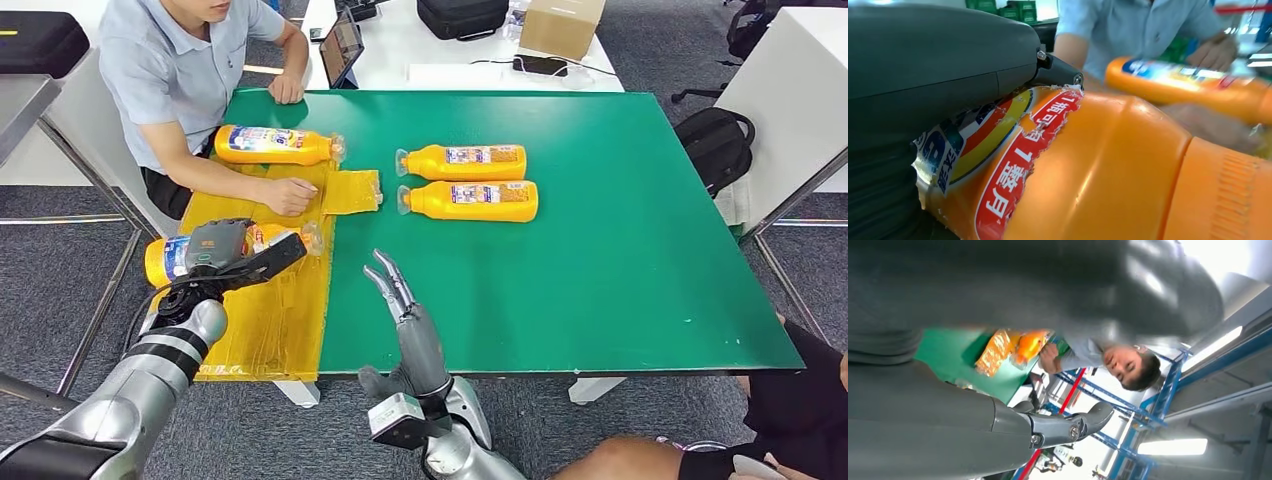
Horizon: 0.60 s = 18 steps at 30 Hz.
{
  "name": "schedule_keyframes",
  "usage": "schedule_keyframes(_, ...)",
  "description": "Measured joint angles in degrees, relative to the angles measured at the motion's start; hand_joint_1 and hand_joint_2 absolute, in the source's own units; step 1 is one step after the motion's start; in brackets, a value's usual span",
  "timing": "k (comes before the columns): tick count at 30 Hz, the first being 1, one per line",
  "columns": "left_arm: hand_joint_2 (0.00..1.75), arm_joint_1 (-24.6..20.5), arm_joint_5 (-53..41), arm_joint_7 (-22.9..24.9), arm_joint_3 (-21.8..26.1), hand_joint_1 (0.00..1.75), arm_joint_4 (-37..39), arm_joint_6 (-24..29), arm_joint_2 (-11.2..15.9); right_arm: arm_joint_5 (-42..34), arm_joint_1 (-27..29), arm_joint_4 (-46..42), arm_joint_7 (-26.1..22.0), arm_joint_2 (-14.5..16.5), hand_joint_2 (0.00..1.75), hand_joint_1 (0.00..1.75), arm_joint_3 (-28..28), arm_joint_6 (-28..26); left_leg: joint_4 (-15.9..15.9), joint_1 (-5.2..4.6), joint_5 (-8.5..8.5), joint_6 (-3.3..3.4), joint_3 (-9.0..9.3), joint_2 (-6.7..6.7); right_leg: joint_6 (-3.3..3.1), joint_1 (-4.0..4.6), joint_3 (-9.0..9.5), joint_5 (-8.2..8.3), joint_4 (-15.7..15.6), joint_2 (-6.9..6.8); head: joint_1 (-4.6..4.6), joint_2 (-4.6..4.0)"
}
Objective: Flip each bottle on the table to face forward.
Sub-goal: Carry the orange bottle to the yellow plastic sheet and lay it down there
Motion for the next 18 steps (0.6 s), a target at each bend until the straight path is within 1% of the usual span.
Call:
schedule_keyframes(2, 1.75, -0.84, -0.59, 0.40, -0.27, 1.75, 2.53, -0.85, -0.02, -0.36, -0.01, 0.10, 0.01, 0.20, 1.75, 0.00, 0.36, 0.93, 0.00, 0.00, 0.00, 0.00, 0.00, 0.00, 0.00, 0.00, -0.01, 0.00, 0.00, 0.00, -0.01, 0.00)
schedule_keyframes(3, 1.75, -1.15, -0.76, 0.44, -0.40, 1.75, 3.67, -1.46, -0.09, -0.51, -0.02, 0.18, 0.01, 0.30, 1.31, 0.00, 0.55, 1.41, 0.00, 0.00, 0.00, 0.00, 0.00, 0.00, 0.00, 0.00, -0.01, 0.00, 0.00, 0.00, -0.01, 0.00)
schedule_keyframes(4, 1.75, -1.37, -0.81, 0.33, -0.47, 1.67, 4.57, -2.02, -0.19, -0.68, -0.02, 0.26, 0.01, 0.39, 0.87, 0.00, 0.74, 1.76, 0.00, 0.00, 0.00, 0.00, 0.00, 0.00, 0.00, 0.00, -0.01, 0.00, 0.00, 0.00, -0.01, 0.00)
schedule_keyframes(6, 1.75, -1.58, -0.29, -0.35, -0.53, 1.12, 6.05, -3.18, -0.45, -1.24, -0.02, 0.41, 0.00, 0.52, 0.00, 0.00, 1.00, 2.33, 0.00, 0.00, 0.00, 0.00, 0.00, 0.00, 0.00, 0.00, 0.00, 0.00, 0.00, 0.00, 0.01, 0.00)
schedule_keyframes(7, 1.75, -1.59, 0.30, -0.94, -0.53, 0.79, 6.59, -3.88, -0.56, -1.70, -0.02, 0.46, 0.00, 0.58, 0.00, 0.00, 1.06, 2.60, 0.00, 0.00, 0.00, 0.00, 0.00, 0.00, 0.00, 0.00, 0.00, 0.00, 0.00, 0.00, 0.00, 0.00)
schedule_keyframes(8, 1.75, -1.59, 1.20, -1.72, -0.46, 0.51, 7.07, -4.74, -0.67, -2.23, -0.02, 0.51, 0.00, 0.65, 0.00, 0.00, 1.08, 2.88, 0.00, 0.00, 0.00, 0.00, 0.00, 0.00, 0.00, 0.00, 0.01, 0.00, 0.00, 0.00, 0.00, 0.00)
schedule_keyframes(10, 1.75, -1.66, 3.25, -3.42, -0.08, 0.31, 7.71, -6.52, -0.87, -3.04, -0.03, 0.54, 0.01, 0.73, 0.00, 0.00, 1.06, 3.29, 0.00, 0.00, 0.00, 0.00, 0.00, -0.01, 0.00, 0.00, 0.03, 0.00, -0.01, -0.01, -0.01, 0.00)
schedule_keyframes(11, 1.75, -1.71, 4.36, -4.26, 0.23, 0.22, 7.96, -7.41, -0.95, -3.30, -0.03, 0.54, 0.01, 0.75, 0.00, 0.00, 1.06, 3.46, 0.00, 0.00, 0.00, 0.00, 0.00, -0.02, 0.00, 0.00, 0.04, 0.00, -0.01, -0.01, 0.00, 0.00)
schedule_keyframes(14, 1.75, -1.76, 8.43, -7.06, 1.62, 0.03, 8.40, -10.72, -1.24, -3.96, -0.03, 0.60, 0.01, 0.85, 0.00, 0.00, 1.05, 4.25, 0.00, 0.00, 0.00, 0.00, 0.01, -0.03, 0.00, 0.00, 0.05, -0.01, -0.01, -0.01, -0.01, 0.00)
schedule_keyframes(16, 1.75, -1.85, 11.75, -9.49, 3.06, 0.00, 8.47, -13.49, -1.53, -4.28, -0.04, 0.69, 0.01, 0.86, 0.00, 0.00, 1.04, 4.73, 0.00, 0.00, 0.00, 0.00, 0.02, -0.07, 0.00, -0.01, 0.09, -0.02, -0.01, -0.04, -0.01, 0.00)
schedule_keyframes(18, 1.75, -1.94, 14.28, -11.61, 4.32, 0.00, 8.49, -15.95, -1.74, -4.49, -0.07, 0.78, 0.01, 0.86, 0.00, 0.00, 1.04, 5.04, 0.00, 0.00, 0.00, 0.00, 0.04, -0.11, -0.01, 0.00, 0.14, -0.03, -0.01, -0.07, -0.01, 0.00)
